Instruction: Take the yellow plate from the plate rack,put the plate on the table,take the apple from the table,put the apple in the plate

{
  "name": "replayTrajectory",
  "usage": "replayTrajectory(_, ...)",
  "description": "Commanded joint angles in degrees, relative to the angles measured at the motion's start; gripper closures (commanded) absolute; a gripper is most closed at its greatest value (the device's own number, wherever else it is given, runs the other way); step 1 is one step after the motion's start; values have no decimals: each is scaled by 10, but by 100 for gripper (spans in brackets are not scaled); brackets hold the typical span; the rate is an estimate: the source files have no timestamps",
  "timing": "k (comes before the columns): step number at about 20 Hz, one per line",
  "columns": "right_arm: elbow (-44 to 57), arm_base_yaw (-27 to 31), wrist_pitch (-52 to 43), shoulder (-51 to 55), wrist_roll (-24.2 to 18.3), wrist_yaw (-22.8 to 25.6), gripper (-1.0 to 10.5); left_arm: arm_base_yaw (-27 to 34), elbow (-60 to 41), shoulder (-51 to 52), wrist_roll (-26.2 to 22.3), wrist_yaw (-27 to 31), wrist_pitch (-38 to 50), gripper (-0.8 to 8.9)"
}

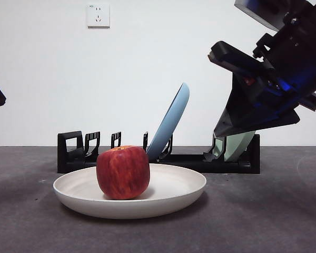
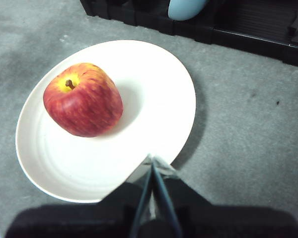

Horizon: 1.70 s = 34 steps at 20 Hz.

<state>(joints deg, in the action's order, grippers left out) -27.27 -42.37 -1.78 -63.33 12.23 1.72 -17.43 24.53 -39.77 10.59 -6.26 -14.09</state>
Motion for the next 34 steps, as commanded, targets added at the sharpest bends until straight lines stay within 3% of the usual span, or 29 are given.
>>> replayTrajectory(1,3,0,-3,1,3,2,946,-2,-3,0,3,2,3,817)
replayTrajectory(5,3,0,-3,1,3,2,946,-1,-3,55,0,6,-21,817)
replayTrajectory(10,3,0,-3,1,3,2,946,12,-7,231,-141,17,-44,817)
replayTrajectory(15,3,0,-3,1,3,1,946,74,-75,339,-195,17,-30,817)
replayTrajectory(22,3,0,-3,1,3,2,946,146,-224,369,-179,14,98,817)
replayTrajectory(28,3,0,-3,1,3,2,946,150,-243,395,-148,17,38,817)
replayTrajectory(34,3,0,-3,1,3,2,946,150,-243,396,-132,17,38,817)
